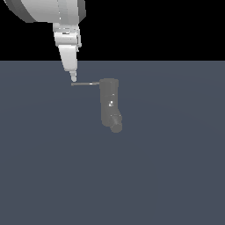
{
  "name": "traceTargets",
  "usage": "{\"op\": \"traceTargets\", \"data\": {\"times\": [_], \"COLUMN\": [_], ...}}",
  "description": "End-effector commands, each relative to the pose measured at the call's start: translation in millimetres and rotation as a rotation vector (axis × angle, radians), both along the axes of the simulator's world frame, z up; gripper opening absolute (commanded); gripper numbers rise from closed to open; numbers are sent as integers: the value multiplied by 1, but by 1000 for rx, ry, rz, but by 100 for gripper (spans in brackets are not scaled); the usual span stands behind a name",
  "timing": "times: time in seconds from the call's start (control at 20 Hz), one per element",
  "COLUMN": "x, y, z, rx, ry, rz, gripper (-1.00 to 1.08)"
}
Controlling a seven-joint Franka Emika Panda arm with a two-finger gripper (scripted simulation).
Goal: Turn on the faucet by rotating a designated handle.
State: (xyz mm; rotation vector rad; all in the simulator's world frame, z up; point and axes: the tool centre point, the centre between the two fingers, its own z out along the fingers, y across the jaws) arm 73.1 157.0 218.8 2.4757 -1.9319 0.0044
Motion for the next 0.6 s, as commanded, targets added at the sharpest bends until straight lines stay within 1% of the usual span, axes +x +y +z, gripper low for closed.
{"op": "traceTargets", "data": {"times": [0.0, 0.25, 0.55], "x": [10, 23, 27], "y": [-3, -8, -10], "z": [-7, -15, -18], "rx": [0, 1, 2], "ry": [0, 1, 1], "rz": [-36, -81, -96], "gripper": [-100, -100, -100]}}
